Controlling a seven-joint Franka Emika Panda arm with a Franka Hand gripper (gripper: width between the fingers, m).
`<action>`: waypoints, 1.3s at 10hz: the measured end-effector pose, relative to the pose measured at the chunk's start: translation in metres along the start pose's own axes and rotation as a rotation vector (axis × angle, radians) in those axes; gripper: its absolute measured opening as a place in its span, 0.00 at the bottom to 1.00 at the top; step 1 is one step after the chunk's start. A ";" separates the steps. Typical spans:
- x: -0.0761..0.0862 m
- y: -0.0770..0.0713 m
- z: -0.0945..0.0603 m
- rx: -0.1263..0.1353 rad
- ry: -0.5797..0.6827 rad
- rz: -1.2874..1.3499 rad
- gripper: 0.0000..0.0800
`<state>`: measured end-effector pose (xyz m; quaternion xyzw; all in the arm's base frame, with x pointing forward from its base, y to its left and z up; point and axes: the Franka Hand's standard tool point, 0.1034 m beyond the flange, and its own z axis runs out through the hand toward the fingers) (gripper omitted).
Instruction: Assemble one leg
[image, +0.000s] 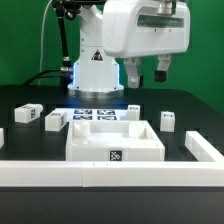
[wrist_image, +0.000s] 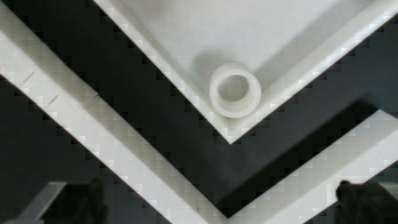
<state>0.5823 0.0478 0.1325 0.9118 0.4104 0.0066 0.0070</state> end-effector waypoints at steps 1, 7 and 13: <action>0.000 0.000 0.000 0.000 0.000 0.000 0.81; 0.000 0.000 0.001 0.002 -0.002 0.000 0.81; -0.004 0.000 0.003 0.000 0.000 -0.041 0.81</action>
Offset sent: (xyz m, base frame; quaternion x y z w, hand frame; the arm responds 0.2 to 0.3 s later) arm 0.0000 0.0000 0.0000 0.0000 0.0000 0.0000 1.0000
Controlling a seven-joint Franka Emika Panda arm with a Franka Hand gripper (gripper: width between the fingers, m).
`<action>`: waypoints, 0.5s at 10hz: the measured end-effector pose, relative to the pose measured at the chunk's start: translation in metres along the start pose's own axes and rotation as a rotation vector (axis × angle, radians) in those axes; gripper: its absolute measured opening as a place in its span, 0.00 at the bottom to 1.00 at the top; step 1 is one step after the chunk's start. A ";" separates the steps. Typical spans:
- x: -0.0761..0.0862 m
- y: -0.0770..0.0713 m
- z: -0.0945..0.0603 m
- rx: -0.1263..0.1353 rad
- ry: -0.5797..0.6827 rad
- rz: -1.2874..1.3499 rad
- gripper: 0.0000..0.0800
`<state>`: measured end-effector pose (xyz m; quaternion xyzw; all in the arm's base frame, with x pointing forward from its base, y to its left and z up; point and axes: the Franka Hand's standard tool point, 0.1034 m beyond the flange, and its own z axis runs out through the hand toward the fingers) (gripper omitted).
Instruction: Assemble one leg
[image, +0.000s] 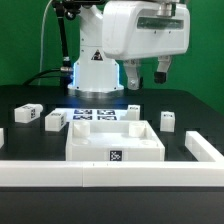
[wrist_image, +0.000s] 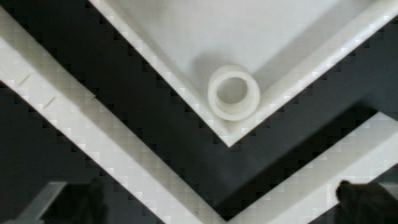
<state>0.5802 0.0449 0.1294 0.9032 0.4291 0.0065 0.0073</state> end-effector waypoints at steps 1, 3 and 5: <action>-0.018 0.003 0.004 -0.013 0.012 -0.113 0.81; -0.053 -0.002 0.020 0.000 0.001 -0.270 0.81; -0.067 -0.007 0.028 0.017 -0.009 -0.386 0.81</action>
Offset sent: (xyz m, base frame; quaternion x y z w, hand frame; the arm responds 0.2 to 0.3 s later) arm -0.0429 -0.0266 -0.0300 0.0253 0.0174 -0.2151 0.9761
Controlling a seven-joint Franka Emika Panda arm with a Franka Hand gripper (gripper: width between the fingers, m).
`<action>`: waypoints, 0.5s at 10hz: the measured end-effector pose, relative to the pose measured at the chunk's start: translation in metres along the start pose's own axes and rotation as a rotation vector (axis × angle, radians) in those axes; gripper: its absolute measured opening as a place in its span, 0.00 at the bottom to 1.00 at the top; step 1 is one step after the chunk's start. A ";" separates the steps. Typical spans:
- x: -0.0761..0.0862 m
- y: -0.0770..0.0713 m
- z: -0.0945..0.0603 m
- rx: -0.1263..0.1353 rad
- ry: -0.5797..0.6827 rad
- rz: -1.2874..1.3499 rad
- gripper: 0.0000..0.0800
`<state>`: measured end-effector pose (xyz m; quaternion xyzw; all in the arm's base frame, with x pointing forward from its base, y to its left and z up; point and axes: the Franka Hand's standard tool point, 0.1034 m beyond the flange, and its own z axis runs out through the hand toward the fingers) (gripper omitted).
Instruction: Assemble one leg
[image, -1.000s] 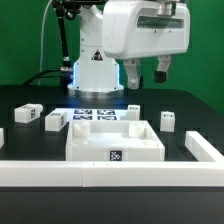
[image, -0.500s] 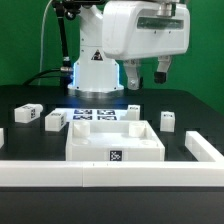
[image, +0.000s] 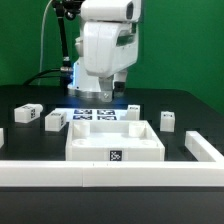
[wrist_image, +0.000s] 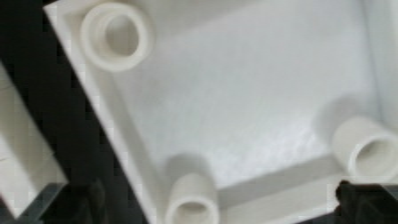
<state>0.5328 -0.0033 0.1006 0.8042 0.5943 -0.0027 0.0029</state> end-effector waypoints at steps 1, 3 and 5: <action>0.000 0.000 0.000 0.000 0.000 0.003 0.81; 0.000 0.000 0.001 0.001 0.000 0.004 0.81; 0.003 -0.008 0.008 -0.040 0.019 -0.099 0.81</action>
Offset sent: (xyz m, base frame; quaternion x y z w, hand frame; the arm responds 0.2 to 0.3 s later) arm 0.0000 0.0000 0.0000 0.0000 0.0000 0.0000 1.0000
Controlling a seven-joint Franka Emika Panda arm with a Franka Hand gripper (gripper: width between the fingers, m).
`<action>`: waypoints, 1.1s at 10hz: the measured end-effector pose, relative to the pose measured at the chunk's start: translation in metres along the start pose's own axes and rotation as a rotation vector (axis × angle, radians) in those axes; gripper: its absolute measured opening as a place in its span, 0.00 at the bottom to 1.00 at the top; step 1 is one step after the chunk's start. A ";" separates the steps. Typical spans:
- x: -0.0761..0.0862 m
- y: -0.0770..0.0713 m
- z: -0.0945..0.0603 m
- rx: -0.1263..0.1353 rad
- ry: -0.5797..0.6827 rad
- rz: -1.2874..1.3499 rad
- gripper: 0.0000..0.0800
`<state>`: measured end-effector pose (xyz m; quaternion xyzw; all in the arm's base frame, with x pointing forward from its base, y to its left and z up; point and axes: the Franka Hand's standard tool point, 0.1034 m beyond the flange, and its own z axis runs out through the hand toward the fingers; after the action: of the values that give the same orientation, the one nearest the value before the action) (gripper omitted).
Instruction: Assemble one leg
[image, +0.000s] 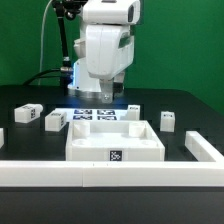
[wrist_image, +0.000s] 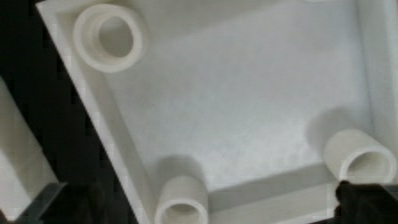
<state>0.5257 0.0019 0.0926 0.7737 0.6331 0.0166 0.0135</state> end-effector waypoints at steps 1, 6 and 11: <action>0.005 -0.012 0.006 -0.005 0.006 -0.039 0.81; 0.022 -0.040 0.022 0.008 -0.011 -0.094 0.81; 0.007 -0.078 0.043 0.006 0.008 -0.146 0.81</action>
Offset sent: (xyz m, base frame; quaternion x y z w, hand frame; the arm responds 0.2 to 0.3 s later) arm -0.0269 0.0149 -0.0202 -0.0031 -0.0590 -0.0009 0.9983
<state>0.4529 0.0236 0.0463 0.7255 0.6879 0.0169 0.0100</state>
